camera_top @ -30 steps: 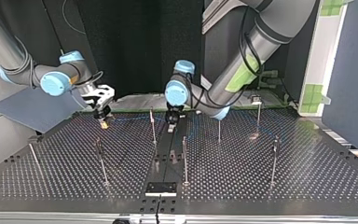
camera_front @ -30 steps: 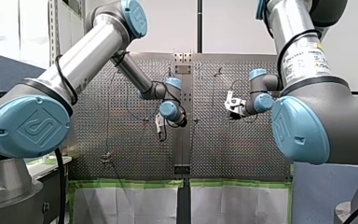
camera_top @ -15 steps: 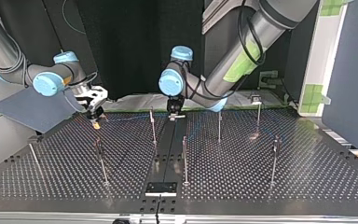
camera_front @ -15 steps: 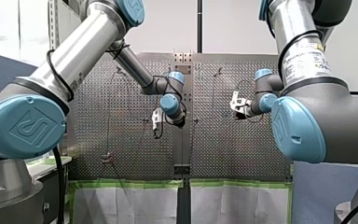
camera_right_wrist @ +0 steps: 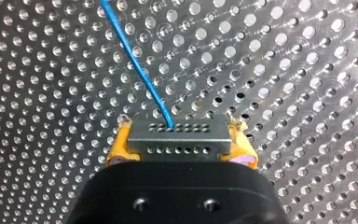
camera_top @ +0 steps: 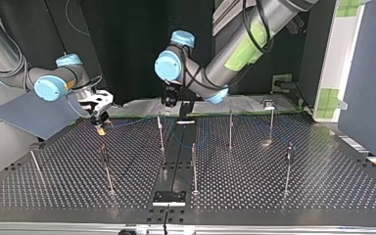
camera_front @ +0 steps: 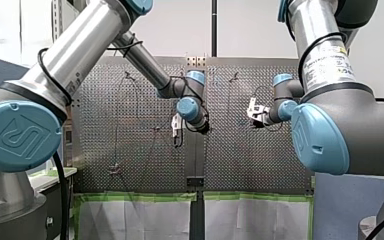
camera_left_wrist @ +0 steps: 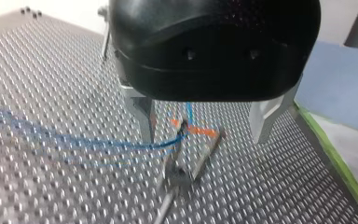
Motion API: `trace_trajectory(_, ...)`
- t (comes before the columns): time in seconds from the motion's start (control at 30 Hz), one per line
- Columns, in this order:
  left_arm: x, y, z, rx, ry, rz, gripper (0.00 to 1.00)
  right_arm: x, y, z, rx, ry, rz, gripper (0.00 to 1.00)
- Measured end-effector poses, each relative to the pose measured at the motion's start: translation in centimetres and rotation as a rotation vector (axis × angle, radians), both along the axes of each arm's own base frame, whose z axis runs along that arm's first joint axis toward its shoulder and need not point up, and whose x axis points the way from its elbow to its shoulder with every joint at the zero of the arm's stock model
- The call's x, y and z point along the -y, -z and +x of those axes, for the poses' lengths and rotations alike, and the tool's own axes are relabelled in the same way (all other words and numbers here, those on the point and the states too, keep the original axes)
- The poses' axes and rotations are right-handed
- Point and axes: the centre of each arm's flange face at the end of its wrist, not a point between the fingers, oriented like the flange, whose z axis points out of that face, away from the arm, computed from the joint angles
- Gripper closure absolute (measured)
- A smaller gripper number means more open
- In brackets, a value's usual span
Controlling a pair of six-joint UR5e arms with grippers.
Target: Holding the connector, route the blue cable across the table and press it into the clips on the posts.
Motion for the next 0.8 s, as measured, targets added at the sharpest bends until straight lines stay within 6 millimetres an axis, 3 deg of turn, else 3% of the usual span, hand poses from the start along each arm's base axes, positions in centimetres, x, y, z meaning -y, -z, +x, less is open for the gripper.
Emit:
trace_trajectory(0.43, 1.7, -0.7, -0.6, 0.069, -0.023, -0.06, 0.0, 0.0, 0.0, 0.0, 0.003, -0.004, 0.001, 1.0)
trace_trajectory(0.8, 5.7, -3.3, -2.7, 0.082, 0.001, -0.091, 0.0, 0.0, -0.1, 0.1, 0.004, -0.007, 0.0, 1.0)
